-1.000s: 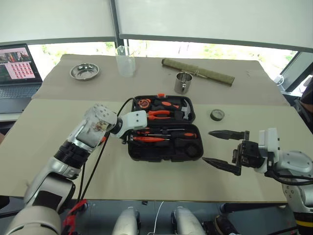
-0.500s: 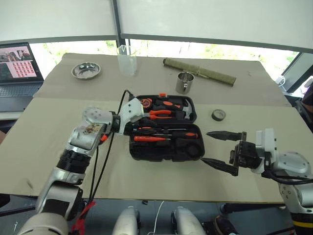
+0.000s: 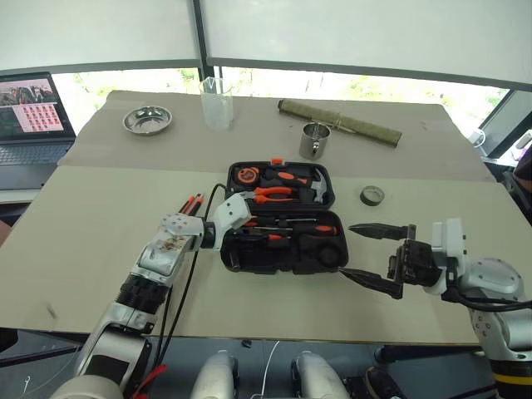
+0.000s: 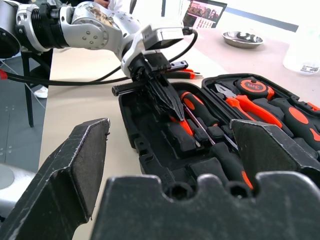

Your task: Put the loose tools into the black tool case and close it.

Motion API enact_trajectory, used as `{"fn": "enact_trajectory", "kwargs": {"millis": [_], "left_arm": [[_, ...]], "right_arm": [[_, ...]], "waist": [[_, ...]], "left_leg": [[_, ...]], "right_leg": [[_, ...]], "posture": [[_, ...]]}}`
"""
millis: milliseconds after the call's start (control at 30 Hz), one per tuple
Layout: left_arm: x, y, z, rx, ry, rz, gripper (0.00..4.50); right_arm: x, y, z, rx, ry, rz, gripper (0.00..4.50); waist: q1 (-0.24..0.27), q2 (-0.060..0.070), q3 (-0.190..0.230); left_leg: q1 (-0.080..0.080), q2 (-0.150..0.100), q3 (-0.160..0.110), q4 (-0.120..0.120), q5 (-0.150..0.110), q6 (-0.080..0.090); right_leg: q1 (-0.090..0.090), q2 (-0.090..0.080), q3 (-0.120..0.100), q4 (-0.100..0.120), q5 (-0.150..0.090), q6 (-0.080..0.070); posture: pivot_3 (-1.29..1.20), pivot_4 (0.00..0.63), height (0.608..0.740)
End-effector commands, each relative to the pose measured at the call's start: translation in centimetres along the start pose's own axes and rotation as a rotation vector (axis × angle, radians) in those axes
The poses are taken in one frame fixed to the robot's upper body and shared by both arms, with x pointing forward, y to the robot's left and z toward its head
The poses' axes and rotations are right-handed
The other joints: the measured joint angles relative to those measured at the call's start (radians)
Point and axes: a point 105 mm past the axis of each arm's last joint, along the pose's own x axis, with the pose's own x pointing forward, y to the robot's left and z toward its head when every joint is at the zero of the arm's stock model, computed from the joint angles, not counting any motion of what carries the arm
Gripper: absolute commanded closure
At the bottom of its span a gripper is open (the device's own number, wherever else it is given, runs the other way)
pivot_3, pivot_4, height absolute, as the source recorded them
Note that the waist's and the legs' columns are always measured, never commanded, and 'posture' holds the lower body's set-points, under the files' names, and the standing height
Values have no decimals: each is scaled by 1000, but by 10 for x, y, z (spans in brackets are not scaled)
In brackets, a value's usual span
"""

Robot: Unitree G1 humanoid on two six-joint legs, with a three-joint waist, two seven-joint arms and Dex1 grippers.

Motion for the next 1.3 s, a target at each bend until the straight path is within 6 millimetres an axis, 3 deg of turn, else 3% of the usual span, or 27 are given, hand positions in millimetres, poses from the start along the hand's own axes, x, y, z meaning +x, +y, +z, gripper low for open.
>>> {"fn": "enact_trajectory", "kwargs": {"millis": [33, 133, 267, 333, 433, 500, 567, 733, 833, 900, 1000, 1100, 1200, 1300], "left_arm": [[2, -6, -30, -141, 97, 27, 4492], [0, -9, -34, -157, 108, 31, 4492], [-24, -3, 6, -100, -192, 106, 4492], [-55, 3, 33, 3, -385, 227, 3984], [-101, -1, 38, 44, -466, 347, 3095], [-132, -6, 21, 46, -427, 446, 2402], [-164, -18, -11, -9, -329, 544, 1685], [-253, -49, -78, -244, -219, 938, 40], [-282, -63, -103, -389, -188, 1073, 40], [-287, -60, -103, -400, -196, 1094, 40], [-270, -39, -86, -374, -204, 1007, 40], [-249, -18, -67, -366, -216, 916, 40], [-216, 10, -49, -389, -155, 801, 40], [-190, 33, -52, -402, -80, 787, 40]], "right_arm": [[0, 0, 8, -45, -22, -2, 0], [1, 1, 7, -42, -25, 1, 0], [0, -1, 9, -54, -39, -6, 0], [-1, -2, 10, -69, -52, -8, 0], [-5, -7, 15, -91, -128, -45, 0], [-5, -9, 12, -111, -136, -56, 0], [-3, -4, 7, -152, -138, -26, 0], [3, -6, 8, -162, -239, -87, 0], [9, -2, 10, -116, -289, -93, 0], [12, 0, 10, -111, -303, -89, 0], [19, 0, 15, -85, -324, -66, 0], [23, 0, 16, -97, -302, -34, 0], [24, -6, 17, -135, -282, -52, 0], [24, -10, 16, -145, -273, -63, 0]], "waist": [[-1, 0, 0], [-4, 0, 0], [-8, 1, 0], [-11, 0, 0], [-8, 0, 0], [-12, 0, 0], [-14, 1, 0], [-13, -1, 1], [1, -1, 1], [10, -1, 1], [21, -1, 1], [18, -1, 1], [12, -2, 1], [7, -1, 1]], "left_leg": [[1, 0, 0, 0, 0, 0], [6, 0, 0, -1, 0, 0], [12, 0, 0, -1, 0, 0], [12, 2, -2, -2, 0, 0], [7, 3, -5, -1, 0, 0], [7, 3, -5, -1, -1, 0], [9, 5, -4, -3, -1, 1], [11, 8, -1, -3, -3, 1], [12, 9, -1, -3, -3, 1], [12, 8, -1, -2, -3, 1], [12, 8, 0, -2, -3, 1], [12, 9, 4, -2, -2, 0], [12, 10, 4, -2, -2, 0], [11, 9, 4, -2, -2, 0]], "right_leg": [[1, 0, 0, 0, 0, 0], [6, 0, 0, 0, 0, 0], [11, 0, 0, -1, 0, 0], [10, 0, 2, -1, 0, 0], [6, 0, 1, 0, 0, -1], [6, 0, 2, 0, 0, -1], [7, -1, 3, -1, 0, -1], [7, -1, 2, -3, 0, -1], [8, -2, 1, -2, 0, -2], [8, -2, 1, -3, -1, -2], [7, -2, 0, -3, -1, -3], [6, -1, -1, -2, -1, -4], [7, -1, 0, -2, 0, -4], [6, 1, 0, -1, 0, -4]], "posture": [[0, 150, 740], [0, 150, 740], [0, 150, 740], [0, 150, 740], [0, 150, 740], [0, 150, 740], [0, 150, 740], [0, 150, 740], [0, 150, 740], [0, 150, 740], [0, 150, 740], [0, 150, 740], [0, 150, 740], [0, 150, 740]]}}
